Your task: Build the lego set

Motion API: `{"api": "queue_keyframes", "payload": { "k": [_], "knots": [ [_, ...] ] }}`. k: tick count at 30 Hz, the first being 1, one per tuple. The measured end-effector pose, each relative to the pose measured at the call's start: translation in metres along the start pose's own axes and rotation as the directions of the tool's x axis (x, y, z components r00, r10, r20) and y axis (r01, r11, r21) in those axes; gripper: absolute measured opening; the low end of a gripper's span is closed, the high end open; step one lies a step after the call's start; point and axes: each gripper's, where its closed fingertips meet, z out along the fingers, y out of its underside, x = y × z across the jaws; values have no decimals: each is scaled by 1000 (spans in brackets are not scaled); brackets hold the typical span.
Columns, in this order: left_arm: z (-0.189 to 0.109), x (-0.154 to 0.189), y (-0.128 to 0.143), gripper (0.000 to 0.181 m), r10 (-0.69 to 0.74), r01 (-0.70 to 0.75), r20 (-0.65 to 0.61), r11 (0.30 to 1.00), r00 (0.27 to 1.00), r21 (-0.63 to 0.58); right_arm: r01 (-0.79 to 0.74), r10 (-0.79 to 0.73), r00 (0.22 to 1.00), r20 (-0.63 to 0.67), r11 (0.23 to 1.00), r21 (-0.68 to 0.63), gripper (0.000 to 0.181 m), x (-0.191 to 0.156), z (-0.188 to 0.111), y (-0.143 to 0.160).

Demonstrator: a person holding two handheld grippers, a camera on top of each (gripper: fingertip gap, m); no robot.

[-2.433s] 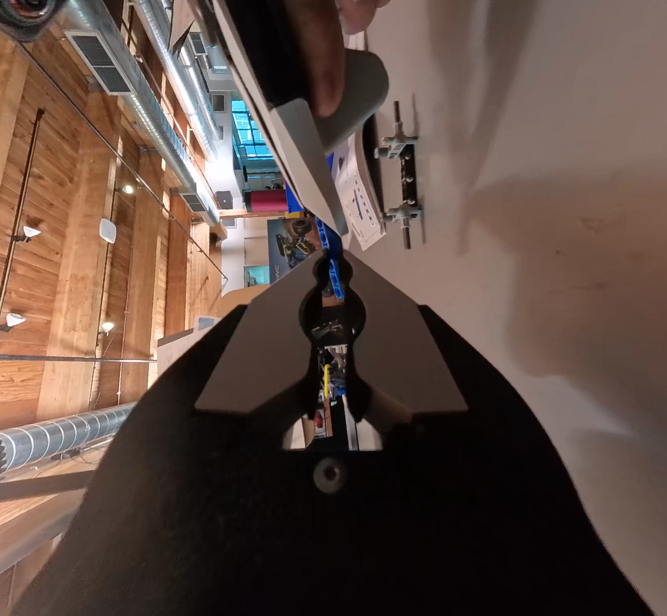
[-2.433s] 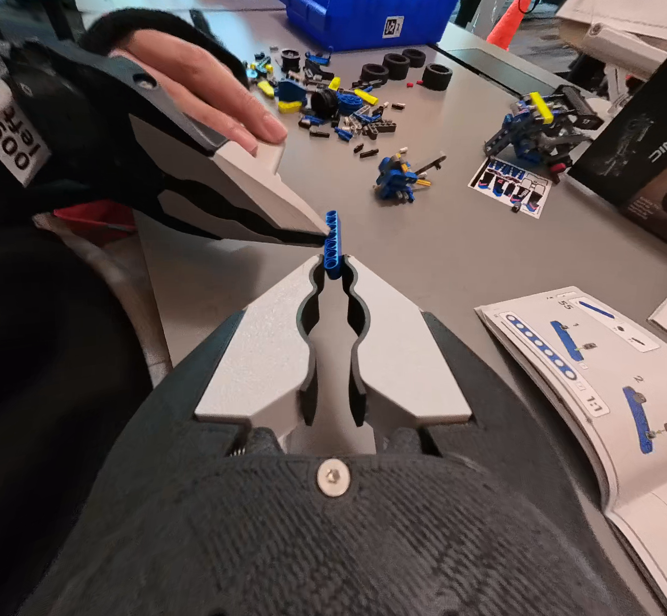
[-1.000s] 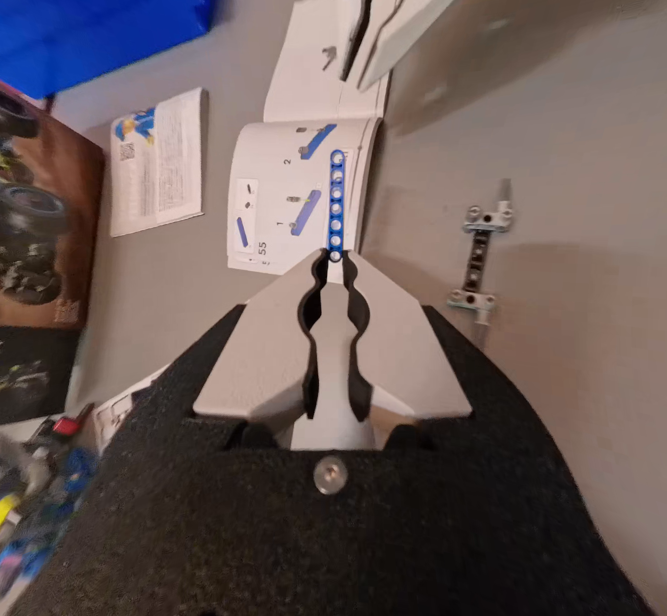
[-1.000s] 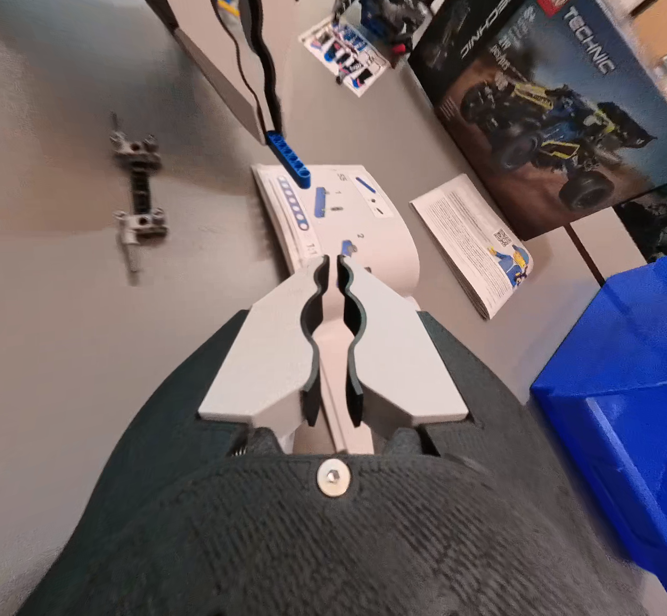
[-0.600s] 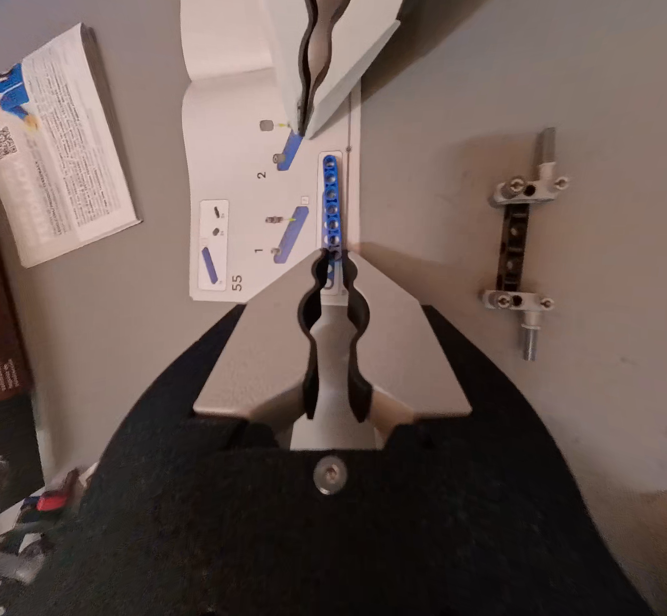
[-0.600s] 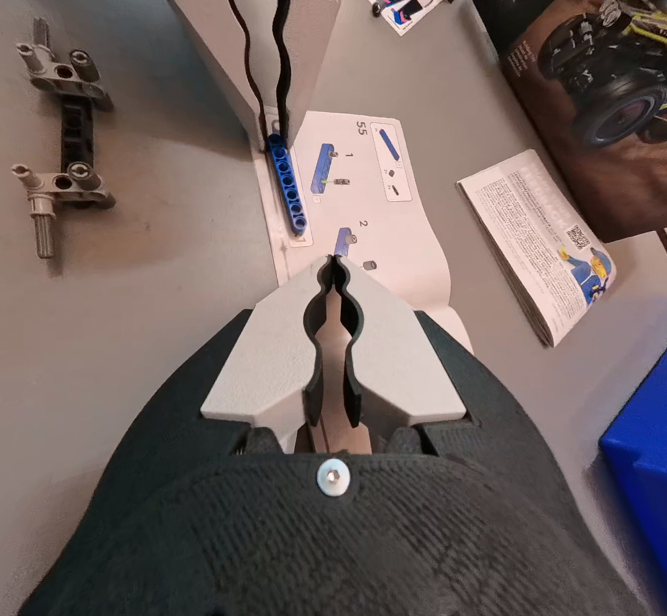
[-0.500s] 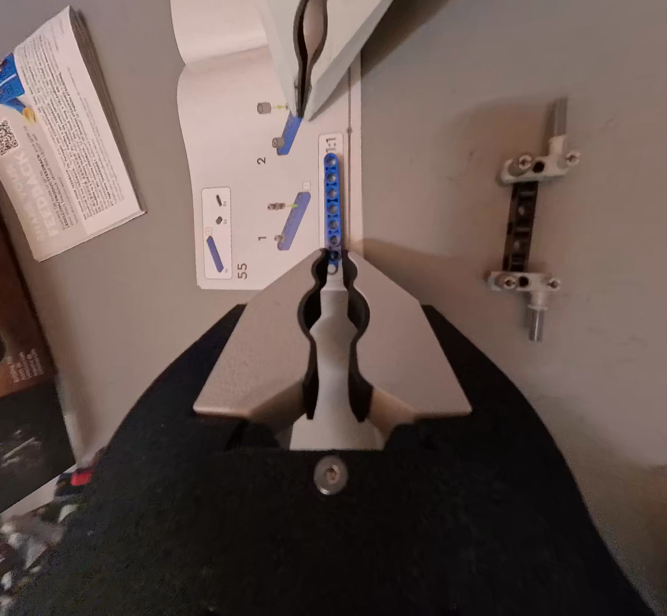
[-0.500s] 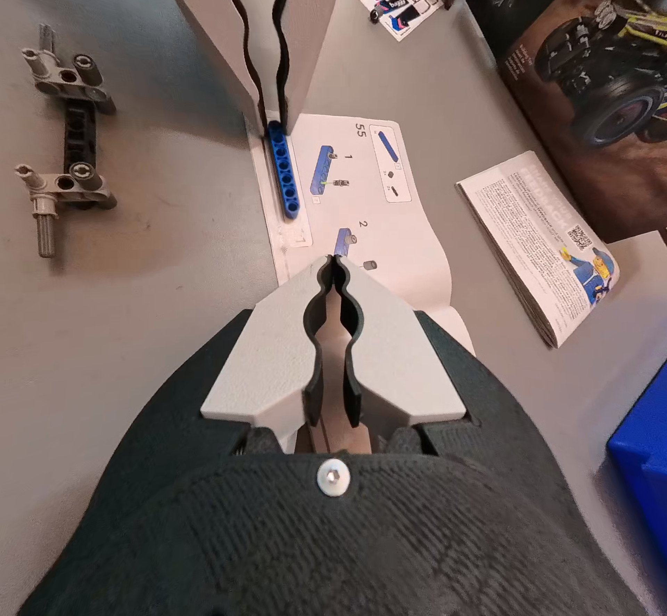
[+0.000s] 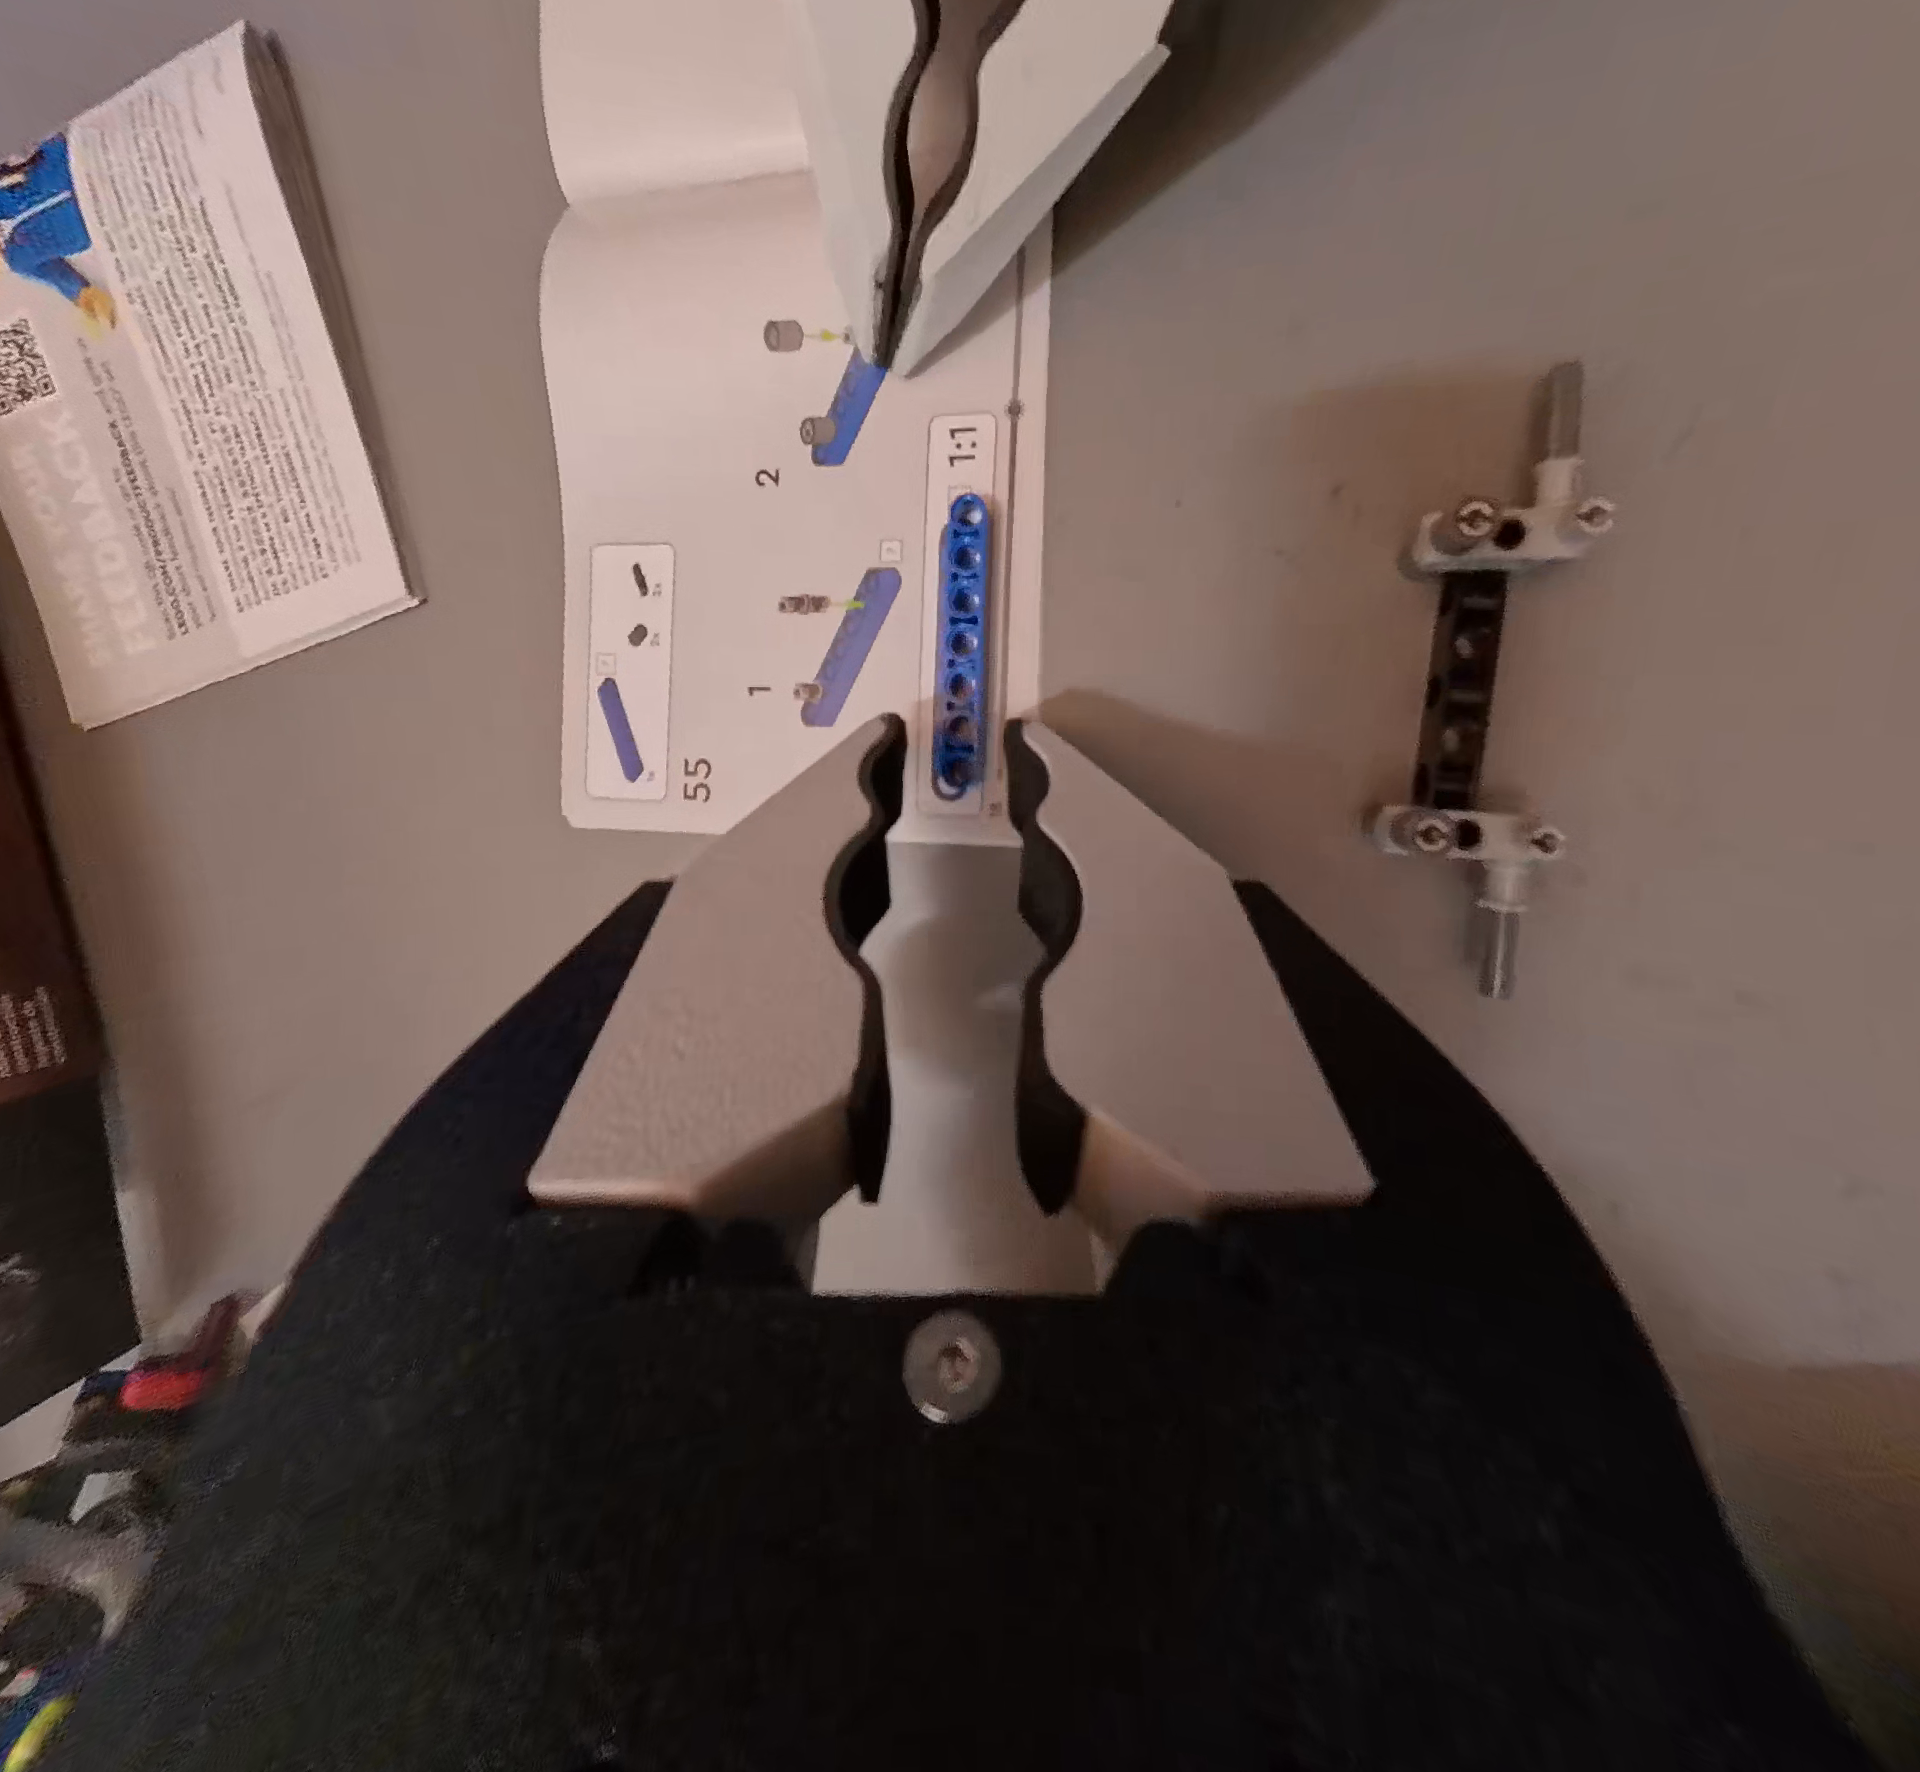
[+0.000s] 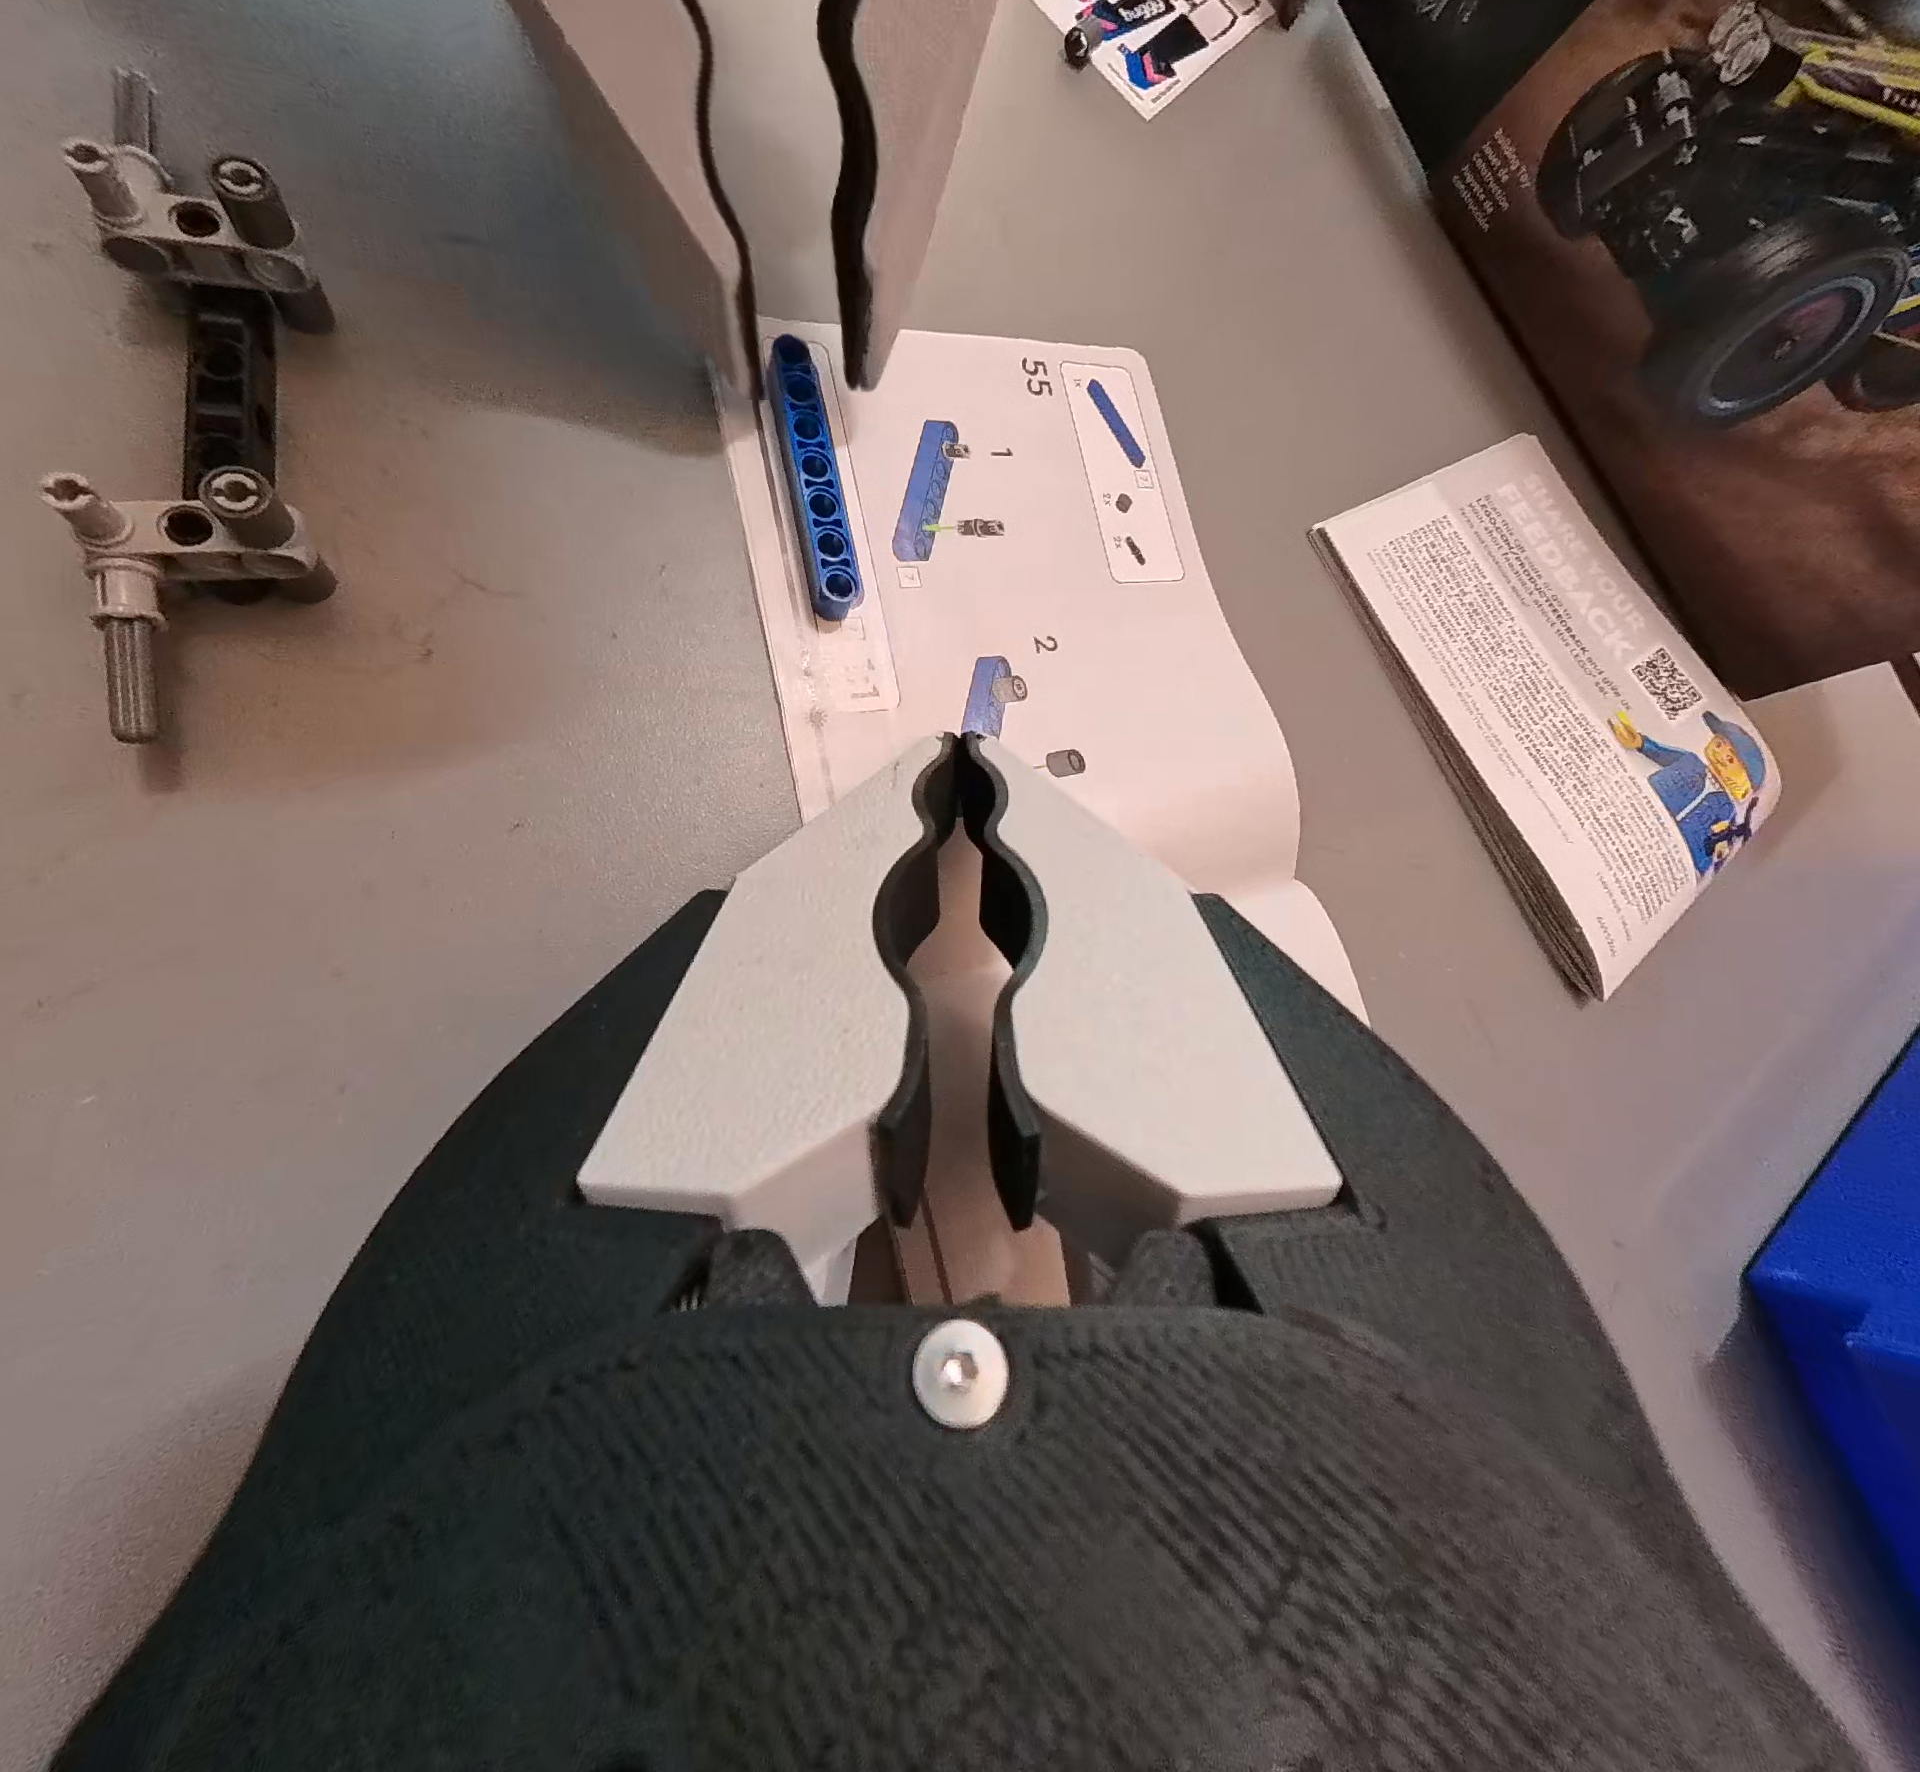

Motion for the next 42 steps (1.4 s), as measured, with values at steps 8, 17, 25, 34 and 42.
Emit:
{"api": "queue_keyframes", "payload": {
  "k": [8,17,25,34,42],
  "knots": [
    [5,-3,4,5,-15,15,-2,1000,1000,-15,-2,2,1000,-1,1000,3,0,0,0,0],
    [3,-3,6,5,-30,30,-3,999,1000,-18,-8,8,1000,1,1000,5,0,0,0,0],
    [3,-3,6,5,-41,42,29,999,999,-35,-4,4,1000,-7,1000,2,0,0,0,0],
    [-80,51,15,4,-143,132,158,988,977,78,44,-44,998,-36,999,-8,0,0,-1,0],
    [-69,124,64,4,-219,215,118,976,969,46,42,-41,999,-35,999,15,0,2,-2,-3]
  ]
}}
